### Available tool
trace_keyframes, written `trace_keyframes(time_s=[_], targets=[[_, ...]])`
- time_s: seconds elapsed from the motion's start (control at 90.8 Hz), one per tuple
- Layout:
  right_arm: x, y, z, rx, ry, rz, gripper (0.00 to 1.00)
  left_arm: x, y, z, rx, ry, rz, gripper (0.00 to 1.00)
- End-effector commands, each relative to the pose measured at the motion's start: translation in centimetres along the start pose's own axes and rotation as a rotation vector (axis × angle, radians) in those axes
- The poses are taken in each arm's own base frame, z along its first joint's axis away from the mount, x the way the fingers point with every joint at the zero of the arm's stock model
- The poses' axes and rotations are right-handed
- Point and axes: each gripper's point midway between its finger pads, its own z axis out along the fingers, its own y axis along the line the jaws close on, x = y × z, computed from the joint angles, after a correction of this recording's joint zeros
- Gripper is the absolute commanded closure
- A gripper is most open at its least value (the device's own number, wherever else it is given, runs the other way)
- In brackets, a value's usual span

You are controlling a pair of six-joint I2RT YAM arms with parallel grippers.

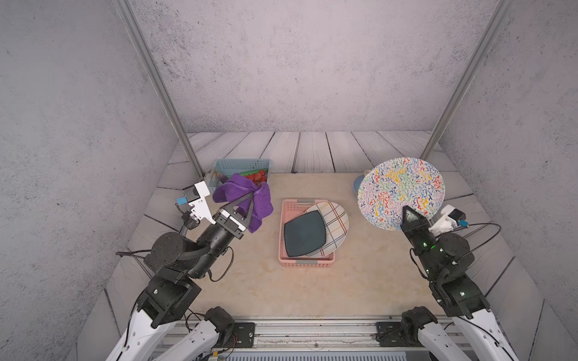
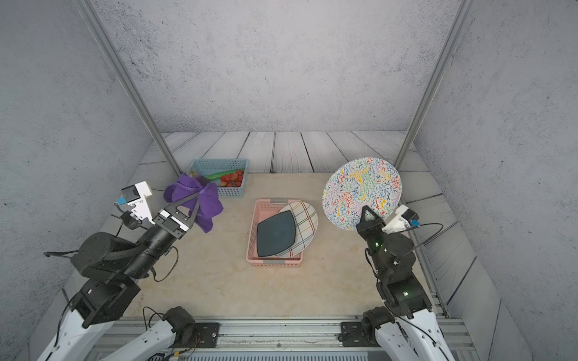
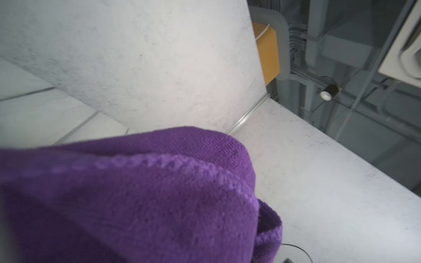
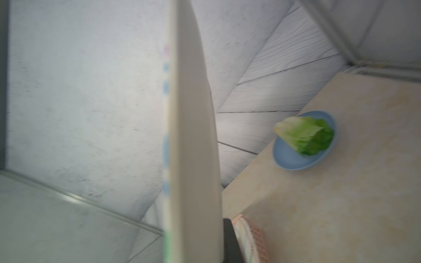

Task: Wipe the wet plate dry
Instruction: Place the plate at the center of the board.

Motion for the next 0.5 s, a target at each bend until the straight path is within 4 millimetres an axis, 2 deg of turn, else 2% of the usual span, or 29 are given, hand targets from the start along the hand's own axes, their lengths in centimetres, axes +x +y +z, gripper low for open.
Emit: trace_keyframes(time_s=[0.0,0.143,0.363,0.484], targets=[[1.6,-6.2,-0.6,0.244,0.026,-0.174,1.0,4.0,6.8,0.2,-0.256,0.133,0.165,1.0],[4.8,-6.5,0.8,0.195,0.138,-0.154,1.0,5.2,7.5,0.9,-0.262,0.168,0.152,1.0],[10.1,-5.5,5.1,0.077,0.312,-0.128,1.0,6.6,8.3,1.5,-0.268,0.209,0.127,1.0],[12.3,-6.8,7.3,0.098,0.358,-0.155,1.0,7.1,9.1,1.6,-0.285,0.209,0.109,1.0]])
